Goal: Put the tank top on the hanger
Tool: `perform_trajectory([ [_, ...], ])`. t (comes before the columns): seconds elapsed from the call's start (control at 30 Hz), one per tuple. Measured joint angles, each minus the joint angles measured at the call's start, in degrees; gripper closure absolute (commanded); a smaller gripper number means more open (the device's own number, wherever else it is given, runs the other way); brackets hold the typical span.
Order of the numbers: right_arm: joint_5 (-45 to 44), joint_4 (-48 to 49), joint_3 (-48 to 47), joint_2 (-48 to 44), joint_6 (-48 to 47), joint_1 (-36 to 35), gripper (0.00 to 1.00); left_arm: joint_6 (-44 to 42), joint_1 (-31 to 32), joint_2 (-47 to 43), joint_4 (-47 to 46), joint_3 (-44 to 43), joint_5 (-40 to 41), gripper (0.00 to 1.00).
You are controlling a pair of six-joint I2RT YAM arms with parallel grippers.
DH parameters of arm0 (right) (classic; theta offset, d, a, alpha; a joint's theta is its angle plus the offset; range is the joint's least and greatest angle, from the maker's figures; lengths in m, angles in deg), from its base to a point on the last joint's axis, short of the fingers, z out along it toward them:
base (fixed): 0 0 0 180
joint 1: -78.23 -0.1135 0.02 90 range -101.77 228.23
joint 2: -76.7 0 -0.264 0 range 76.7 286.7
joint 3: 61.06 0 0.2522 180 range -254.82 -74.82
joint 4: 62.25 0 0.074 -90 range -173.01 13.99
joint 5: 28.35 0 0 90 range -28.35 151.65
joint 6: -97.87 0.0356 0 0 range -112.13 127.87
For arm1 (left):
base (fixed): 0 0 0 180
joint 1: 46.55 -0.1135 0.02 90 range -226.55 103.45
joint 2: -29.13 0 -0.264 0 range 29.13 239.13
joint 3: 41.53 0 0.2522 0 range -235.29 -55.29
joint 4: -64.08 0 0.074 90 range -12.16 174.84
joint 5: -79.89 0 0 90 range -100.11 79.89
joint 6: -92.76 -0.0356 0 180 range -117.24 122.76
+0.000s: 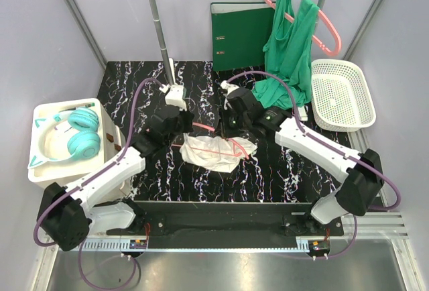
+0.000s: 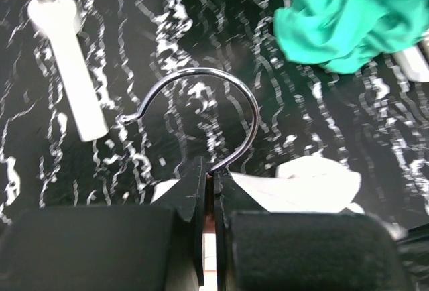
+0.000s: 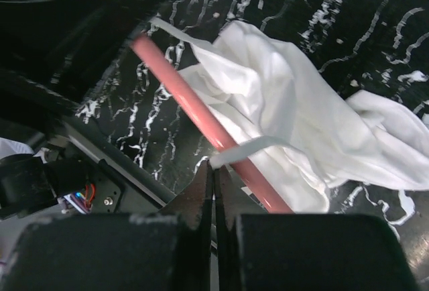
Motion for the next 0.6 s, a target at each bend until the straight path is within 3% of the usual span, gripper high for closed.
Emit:
perform_trajectory([
  [0.13,0.2,0.0,-2.7,0.7,-0.4,-2.3,0.97,0.0,1.1,0.7,-0.4,-2.1,0.1,1.0],
  [0.2,0.2,0.0,-3.6,0.7,-0.5,-3.4,0.74,-0.1,1.3,0.9,-0.6,-2.6,0.1,1.0],
  [0.23,0.2,0.0,-4.0,0.7,-0.7,-3.8,0.45,-0.1,1.4,1.0,-0.6,-2.9,0.1,1.0],
  [0.37,0.0,-0.3,-4.3,0.7,-1.2,-4.3,0.09,-1.0,1.6,1.1,-0.6,-3.2,0.3,1.0],
  [0.6,-0.9,-5.1,-4.5,-2.8,-3.5,-4.3,0.02,-3.9,1.7,1.5,0.2,-4.5,2.1,1.0],
])
